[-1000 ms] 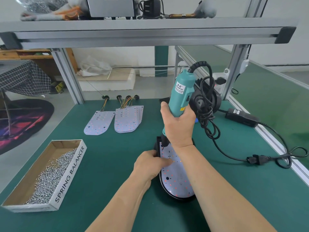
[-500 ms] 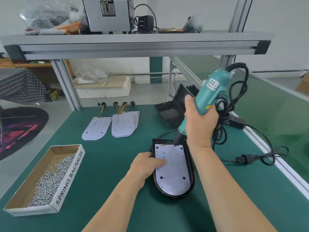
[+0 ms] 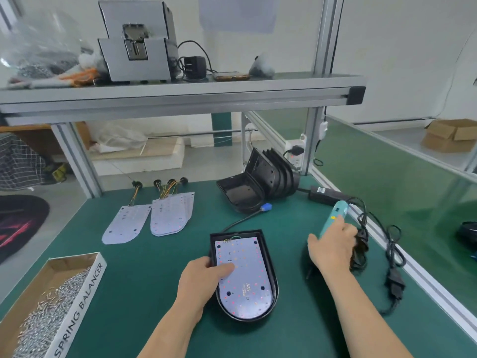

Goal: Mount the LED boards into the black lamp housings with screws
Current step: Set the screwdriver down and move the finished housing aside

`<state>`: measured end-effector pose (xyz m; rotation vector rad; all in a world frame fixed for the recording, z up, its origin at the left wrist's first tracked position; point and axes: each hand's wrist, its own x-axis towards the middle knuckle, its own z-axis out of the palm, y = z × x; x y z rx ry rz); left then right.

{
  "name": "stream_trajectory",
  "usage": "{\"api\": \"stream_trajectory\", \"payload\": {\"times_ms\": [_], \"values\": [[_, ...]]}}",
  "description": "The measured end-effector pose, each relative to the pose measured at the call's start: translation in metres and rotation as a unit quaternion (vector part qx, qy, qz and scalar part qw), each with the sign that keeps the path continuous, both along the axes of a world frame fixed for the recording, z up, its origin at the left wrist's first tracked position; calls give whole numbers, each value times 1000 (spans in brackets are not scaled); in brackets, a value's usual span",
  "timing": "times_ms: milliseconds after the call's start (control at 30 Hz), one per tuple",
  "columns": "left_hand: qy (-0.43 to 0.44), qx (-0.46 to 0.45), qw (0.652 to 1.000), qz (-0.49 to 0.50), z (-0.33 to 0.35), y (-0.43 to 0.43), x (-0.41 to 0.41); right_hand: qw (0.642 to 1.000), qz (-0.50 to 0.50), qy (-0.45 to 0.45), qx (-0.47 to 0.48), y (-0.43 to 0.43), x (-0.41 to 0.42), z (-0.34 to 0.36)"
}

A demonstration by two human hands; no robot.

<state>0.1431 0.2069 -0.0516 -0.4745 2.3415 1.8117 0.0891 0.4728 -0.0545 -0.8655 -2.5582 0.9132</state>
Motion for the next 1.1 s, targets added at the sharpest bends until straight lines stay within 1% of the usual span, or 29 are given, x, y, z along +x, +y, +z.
{"api": "stream_trajectory", "payload": {"times_ms": [33,67,100,133,167,200,233,267,300,333,367,433,467,533,567,600,667,733,800,867,967,1100], "values": [[0,1,1000,-2,0,0,-1,997,3,-16,77,-2,-1,1],[-2,1,1000,-5,-1,0,-1,990,9,-13,140,-5,-4,4],[-3,3,1000,-8,-1,0,-2,983,29,13,183,-11,-8,8],[-5,5,1000,-12,-1,-1,-3,974,77,52,206,-18,-14,14],[-7,6,1000,-14,-1,-1,-4,964,147,91,203,-29,-21,21],[-9,7,1000,-15,-1,-1,-4,953,230,113,164,-42,-29,29],[-9,7,1000,-15,-2,-1,-5,940,312,94,98,-58,-38,39],[-9,6,1000,-13,-2,-2,-6,924,379,49,29,-75,-47,48],[-9,4,1000,-12,-2,-2,-6,906,424,-12,-19,-91,-54,55],[-9,2,1000,-13,-3,-2,-6,887,455,-73,-31,-106,-63,57],[-8,1,1000,-15,-3,-2,-7,867,480,-131,-6,-116,-71,56],[-9,1,1000,-18,-3,-3,-8,837,500,-204,85,-126,-82,48],[-9,3,1000,-18,-3,-4,-8,829,497,-220,131,-127,-85,45],[-7,5,1000,-16,-5,-5,-10,830,469,-220,205,-124,-87,39],[-8,6,1000,-15,-5,-5,-11,838,452,-211,223,-121,-86,38],[-9,6,1000,-13,-6,-5,-11,848,438,-203,222,-116,-84,37],[-12,7,1000,-9,-6,-5,-12,866,421,-212,166,-101,-79,36],[-9,1,1000,-6,-6,-5,-12,873,414,-245,87,-84,-72,38],[-4,-5,1000,-2,-6,-4,-11,871,417,-259,32,-67,-62,39],[1,-15,1000,6,-5,-2,-10,874,416,-249,-39,-58,-50,35],[16,-47,999,5,-5,-1,-7,882,373,-243,-152,-56,-29,26],[57,-88,994,-12,-14,-5,-3,874,338,-243,-251,-64,-6,24]]}}
